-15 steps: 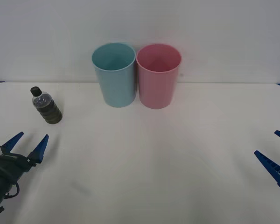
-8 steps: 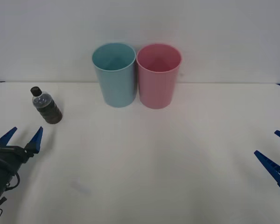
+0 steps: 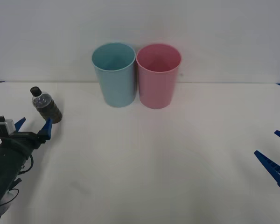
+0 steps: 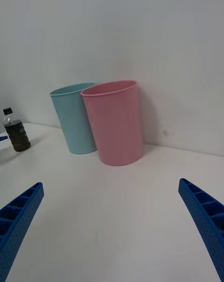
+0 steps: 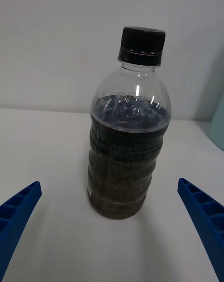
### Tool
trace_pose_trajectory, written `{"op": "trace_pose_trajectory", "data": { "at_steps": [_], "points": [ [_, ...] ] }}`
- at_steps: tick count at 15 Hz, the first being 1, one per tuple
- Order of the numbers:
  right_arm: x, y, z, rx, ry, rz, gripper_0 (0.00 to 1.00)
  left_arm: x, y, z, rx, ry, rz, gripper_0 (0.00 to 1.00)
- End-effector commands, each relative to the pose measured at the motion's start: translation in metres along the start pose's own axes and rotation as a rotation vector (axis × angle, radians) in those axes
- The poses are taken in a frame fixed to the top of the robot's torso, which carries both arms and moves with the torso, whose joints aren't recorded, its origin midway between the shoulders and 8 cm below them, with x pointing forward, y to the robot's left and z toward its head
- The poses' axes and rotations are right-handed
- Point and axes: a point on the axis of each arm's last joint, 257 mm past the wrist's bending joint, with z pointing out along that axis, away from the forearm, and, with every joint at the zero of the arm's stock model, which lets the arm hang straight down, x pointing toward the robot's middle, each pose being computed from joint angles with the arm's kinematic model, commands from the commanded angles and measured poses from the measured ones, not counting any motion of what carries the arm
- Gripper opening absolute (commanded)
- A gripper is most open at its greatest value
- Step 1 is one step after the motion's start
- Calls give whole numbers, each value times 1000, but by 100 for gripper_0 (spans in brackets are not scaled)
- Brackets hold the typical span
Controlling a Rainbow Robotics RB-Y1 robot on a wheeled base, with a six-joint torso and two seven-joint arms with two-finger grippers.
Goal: Grasp the object on the table and drop it into the matching bin: aluminum can to the light blue bin, PET bottle to the pink bin.
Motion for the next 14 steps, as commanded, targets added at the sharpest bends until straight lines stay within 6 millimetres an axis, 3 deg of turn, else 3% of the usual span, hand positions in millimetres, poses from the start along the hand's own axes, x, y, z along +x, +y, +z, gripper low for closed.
{"op": "trace_pose_trajectory", "data": {
  "at_steps": [1,14],
  "points": [
    [0,0,0,0,0,0,100,-1,-1,16,-3,3,-12,100],
    [0,0,0,0,0,0,100,-10,-13,80,-9,41,-40,100]
  ]
}}
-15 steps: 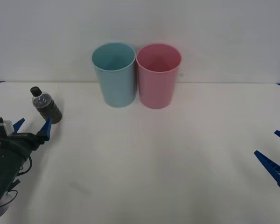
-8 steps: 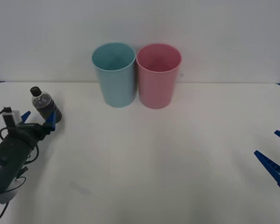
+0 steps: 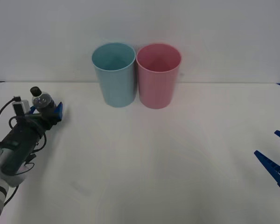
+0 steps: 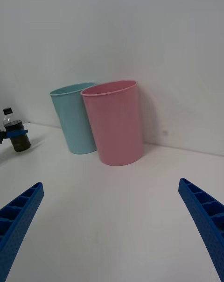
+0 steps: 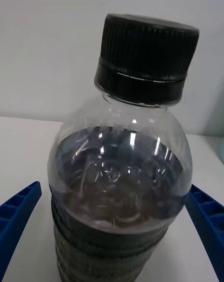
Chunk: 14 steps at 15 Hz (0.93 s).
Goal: Grasp the object on the table and drop it into the matching bin: aluminum can to the light blue bin, PET bottle to the pink bin.
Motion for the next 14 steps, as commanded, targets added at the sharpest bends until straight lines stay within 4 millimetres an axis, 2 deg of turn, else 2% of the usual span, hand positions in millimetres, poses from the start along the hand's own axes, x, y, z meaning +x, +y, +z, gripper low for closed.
{"op": "trace_pose_trajectory", "data": {
  "at_steps": [1,3,4,5,6,14],
  "points": [
    [0,0,0,0,0,0,100,-2,-1,6,-2,5,-4,100],
    [0,0,0,0,0,0,100,0,-1,6,-1,9,-3,100],
    [0,0,0,0,0,0,100,0,-2,6,0,10,-2,91],
    [0,0,0,0,0,0,100,1,-2,6,1,12,4,19],
    [0,0,0,0,0,0,100,3,-3,6,4,17,14,0],
    [0,0,0,0,0,0,100,5,-6,6,11,26,29,0]
  ]
}}
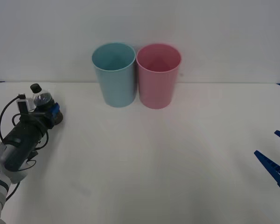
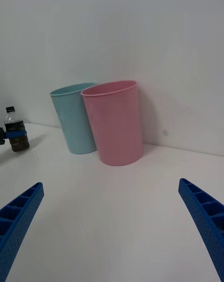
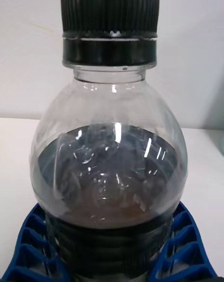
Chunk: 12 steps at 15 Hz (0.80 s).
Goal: Grasp the object on the table and drop it into the matching bin: aluminum can to the light blue bin, PET bottle to the pink bin.
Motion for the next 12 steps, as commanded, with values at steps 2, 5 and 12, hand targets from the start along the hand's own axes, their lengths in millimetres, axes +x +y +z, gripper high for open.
{"op": "trace_pose_trajectory", "data": {
  "at_steps": [2,5,12],
  "points": [
    [0,0,0,0,0,0,100,-1,-2,1,5,0,-2,0],
    [0,0,0,0,0,0,100,-34,-14,1,75,-70,1,0],
    [0,0,0,0,0,0,100,-132,-12,-43,134,-282,73,0]
  ]
}}
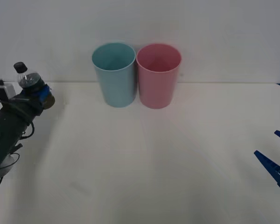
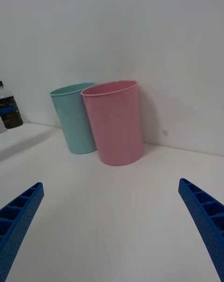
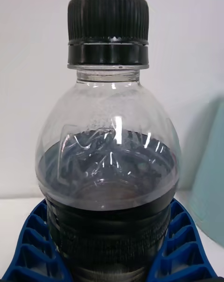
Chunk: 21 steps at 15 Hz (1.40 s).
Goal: Grasp the object on the table and drop it into the matching bin: aluminum can to the light blue bin, PET bottle to the pink bin.
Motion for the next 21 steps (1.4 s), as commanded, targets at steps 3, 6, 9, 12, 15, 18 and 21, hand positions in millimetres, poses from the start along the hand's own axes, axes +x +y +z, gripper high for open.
{"op": "trace_pose_trajectory", "data": {
  "at_steps": [3,6,9,12,15,18,21],
  "points": [
    [0,0,0,0,0,0,100,-64,-8,-11,35,-112,-4,0],
    [0,0,0,0,0,0,100,-101,-24,-11,86,-163,-46,0],
    [0,0,0,0,0,0,100,-127,-43,-10,134,-185,-73,0],
    [0,0,0,0,0,0,100,-155,-76,-7,197,-196,-83,0],
    [0,0,0,0,0,0,100,-167,-123,2,254,-177,-80,0],
    [0,0,0,0,0,0,100,-167,-173,18,341,-151,-59,0],
    [0,0,0,0,0,0,100,-169,-224,38,437,-136,-69,0]
  ]
}}
